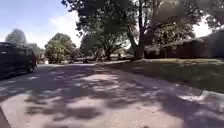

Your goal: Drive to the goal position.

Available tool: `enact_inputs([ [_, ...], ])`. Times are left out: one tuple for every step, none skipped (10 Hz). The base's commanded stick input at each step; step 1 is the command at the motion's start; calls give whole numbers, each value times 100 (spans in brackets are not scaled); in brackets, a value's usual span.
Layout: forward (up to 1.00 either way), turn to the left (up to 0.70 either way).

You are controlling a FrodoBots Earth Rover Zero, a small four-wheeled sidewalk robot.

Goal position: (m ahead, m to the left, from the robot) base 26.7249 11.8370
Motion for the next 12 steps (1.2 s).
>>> enact_inputs([
  [69, 3],
  [69, 3],
  [69, 3],
  [69, 3],
  [69, 3],
  [69, 3],
  [69, 21],
  [69, 34],
  [69, 32],
  [69, 8],
  [69, 3],
  [69, 3],
])
